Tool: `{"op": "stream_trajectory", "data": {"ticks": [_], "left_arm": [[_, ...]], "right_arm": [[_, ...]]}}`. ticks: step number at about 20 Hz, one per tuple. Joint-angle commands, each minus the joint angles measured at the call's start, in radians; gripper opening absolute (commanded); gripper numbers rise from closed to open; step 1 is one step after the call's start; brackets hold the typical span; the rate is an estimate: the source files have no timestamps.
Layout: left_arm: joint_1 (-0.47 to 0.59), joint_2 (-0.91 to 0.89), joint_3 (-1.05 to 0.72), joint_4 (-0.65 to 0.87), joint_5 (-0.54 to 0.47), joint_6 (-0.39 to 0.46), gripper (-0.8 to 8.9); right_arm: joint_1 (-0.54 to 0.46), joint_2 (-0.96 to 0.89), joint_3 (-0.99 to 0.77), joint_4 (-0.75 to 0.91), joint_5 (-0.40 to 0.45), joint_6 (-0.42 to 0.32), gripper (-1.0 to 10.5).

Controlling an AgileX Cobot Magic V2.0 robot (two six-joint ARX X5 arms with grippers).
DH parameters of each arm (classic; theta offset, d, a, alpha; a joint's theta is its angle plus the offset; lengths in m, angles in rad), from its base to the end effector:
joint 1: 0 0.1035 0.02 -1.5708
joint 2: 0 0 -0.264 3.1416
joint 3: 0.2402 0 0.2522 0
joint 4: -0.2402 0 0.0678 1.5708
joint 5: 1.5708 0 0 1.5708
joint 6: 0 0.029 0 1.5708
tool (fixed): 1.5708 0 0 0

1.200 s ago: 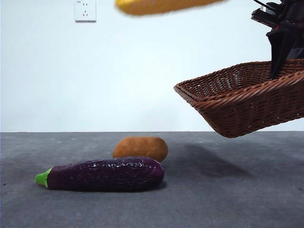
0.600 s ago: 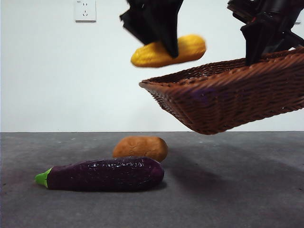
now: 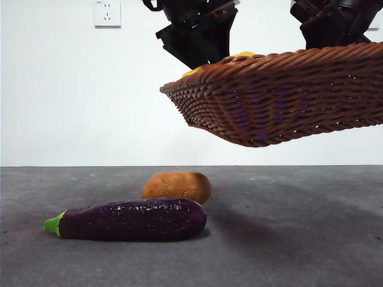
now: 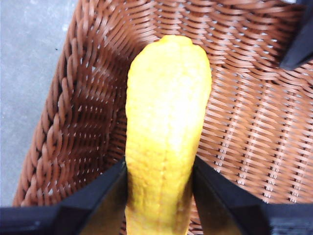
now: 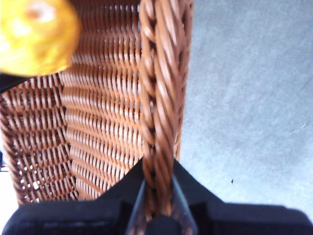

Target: Help me put the vegetables on the table into the basket

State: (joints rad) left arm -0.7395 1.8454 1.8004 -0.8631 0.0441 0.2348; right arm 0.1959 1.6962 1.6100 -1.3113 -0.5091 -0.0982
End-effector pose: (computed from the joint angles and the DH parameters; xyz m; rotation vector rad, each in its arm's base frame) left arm 0.2936 -0.2695 0.3302 0.5256 0.7901 -0.8324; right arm 0.3095 0.0758 0.3124 0.1434 1.3727 0.6519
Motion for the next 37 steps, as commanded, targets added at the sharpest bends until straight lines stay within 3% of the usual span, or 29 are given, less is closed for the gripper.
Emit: {"op": "stream_trajectory", "data": {"ticks": [1, 2, 3, 7, 12, 14, 16, 18, 20, 22, 25, 28, 34, 37], "left_arm": [[-0.002, 0.006, -0.006, 0.031, 0.027, 0.008, 4.88], [-0.004, 0.006, -0.006, 0.036, 0.025, 0.0, 6.35], [-0.004, 0.006, -0.006, 0.039, 0.025, 0.001, 6.49], [-0.01, 0.004, 0.028, 0.016, 0.007, 0.005, 6.48], [-0.01, 0.003, 0.312, -0.236, -0.019, 0.004, 6.47], [-0.01, 0.002, 0.427, -0.355, -0.018, -0.034, 6.46], [-0.008, -0.001, 0.474, -0.46, -0.014, -0.09, 5.48], [-0.007, -0.024, 0.466, -0.46, 0.09, -0.117, 4.89], [-0.016, -0.05, 0.463, -0.461, 0.196, -0.123, 4.89], [-0.028, -0.102, 0.416, -0.462, 0.187, -0.119, 4.89], [-0.023, -0.25, 0.204, -0.461, 0.178, -0.111, 4.89], [-0.017, -0.338, 0.01, -0.461, 0.106, -0.044, 4.89], [-0.016, -0.304, -0.283, -0.46, 0.082, 0.034, 4.9], [0.002, -0.285, -0.414, -0.352, 0.083, 0.063, 4.91]], "right_arm": [[0.002, -0.006, -0.005, 0.002, -0.019, -0.012, -0.1], [0.002, -0.006, -0.005, 0.002, -0.019, -0.012, -0.1], [0.002, -0.006, -0.005, 0.002, -0.019, -0.012, -0.1], [0.002, -0.006, -0.005, 0.007, -0.018, -0.015, -0.1], [0.0, -0.005, -0.005, 0.021, 0.025, -0.01, -0.1], [0.0, -0.003, -0.005, 0.027, 0.042, -0.006, -0.1], [-0.001, -0.003, -0.005, 0.037, 0.045, 0.003, -0.1], [-0.009, -0.003, -0.005, 0.058, 0.061, 0.03, -0.1], [-0.022, -0.003, -0.005, 0.065, 0.082, 0.044, -0.1], [-0.047, -0.003, -0.005, 0.064, 0.087, 0.043, -0.1], [-0.095, -0.003, -0.005, 0.065, 0.087, 0.043, -0.1], [-0.126, -0.003, -0.005, 0.088, 0.09, 0.042, -0.1], [-0.132, -0.003, -0.005, 0.096, 0.145, 0.042, -0.1], [-0.132, -0.003, -0.005, 0.096, 0.155, 0.043, -0.1]]}}
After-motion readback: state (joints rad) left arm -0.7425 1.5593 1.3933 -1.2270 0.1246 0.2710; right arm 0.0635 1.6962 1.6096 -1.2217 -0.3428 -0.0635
